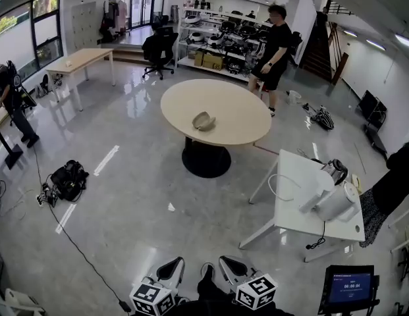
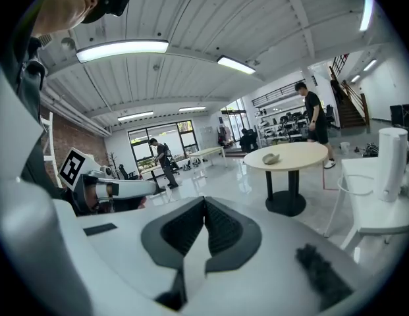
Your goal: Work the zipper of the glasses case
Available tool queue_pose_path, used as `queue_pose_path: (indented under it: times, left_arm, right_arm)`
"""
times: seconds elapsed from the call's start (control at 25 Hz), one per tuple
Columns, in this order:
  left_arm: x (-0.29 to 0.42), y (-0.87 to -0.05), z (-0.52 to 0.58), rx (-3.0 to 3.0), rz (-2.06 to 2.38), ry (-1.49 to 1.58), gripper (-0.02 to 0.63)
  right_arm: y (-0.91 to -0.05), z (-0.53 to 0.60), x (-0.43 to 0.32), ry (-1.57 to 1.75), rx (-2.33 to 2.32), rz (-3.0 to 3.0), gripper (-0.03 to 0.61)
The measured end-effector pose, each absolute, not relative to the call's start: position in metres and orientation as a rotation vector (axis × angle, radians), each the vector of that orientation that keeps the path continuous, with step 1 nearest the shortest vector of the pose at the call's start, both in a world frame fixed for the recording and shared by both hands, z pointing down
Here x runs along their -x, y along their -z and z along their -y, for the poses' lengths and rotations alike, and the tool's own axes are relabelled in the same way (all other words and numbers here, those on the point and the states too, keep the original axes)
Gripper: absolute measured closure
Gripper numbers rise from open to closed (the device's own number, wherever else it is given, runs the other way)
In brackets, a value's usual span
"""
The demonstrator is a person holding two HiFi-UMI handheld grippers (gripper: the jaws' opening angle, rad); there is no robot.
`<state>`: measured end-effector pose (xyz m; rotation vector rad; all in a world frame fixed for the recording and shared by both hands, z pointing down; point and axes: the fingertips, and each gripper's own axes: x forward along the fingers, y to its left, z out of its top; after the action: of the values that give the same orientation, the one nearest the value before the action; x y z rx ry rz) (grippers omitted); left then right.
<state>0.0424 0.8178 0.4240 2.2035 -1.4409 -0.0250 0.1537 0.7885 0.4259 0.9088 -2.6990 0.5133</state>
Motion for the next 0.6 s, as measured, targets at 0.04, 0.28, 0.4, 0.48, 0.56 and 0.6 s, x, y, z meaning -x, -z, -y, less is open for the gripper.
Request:
queue_pose_path:
  times: [0.04, 0.28, 0.4, 0.48, 0.56, 0.6]
  left_arm:
    - [-0.04, -0.423, -0.81, -2.198, 1.457, 0.021, 0.609]
    - [-0.046, -0.421, -0.756, -2.183, 1.486, -0.015, 0.609]
    - [-0.051, -0.423, -0.728, -2.166, 1.49, -0.04, 0.609]
    - [-0.054, -0.425, -0.711, -2.153, 1.497, -0.059, 0.609]
    - [-0.059, -0.426, -0.694, -2.14, 1.506, -0.076, 0.609]
    - [-0.062, -0.426, -0.685, -2.135, 1.509, -0.08, 0.609]
  right_arm:
    - [-0.425, -0.779, -0.151, -0.513, -0.893, 2.708, 0.574]
    - [-0.425, -0.72, -0.15, -0.53, -0.833, 2.728, 0.574]
    - [-0.427, -0.692, -0.151, -0.554, -0.799, 2.727, 0.574]
    - [-0.428, -0.674, -0.154, -0.566, -0.782, 2.731, 0.574]
    - [-0.428, -0.656, -0.16, -0.579, -0.779, 2.739, 0.574]
    - [-0.428, -0.647, -0.164, -0.585, -0.781, 2.743, 0.574]
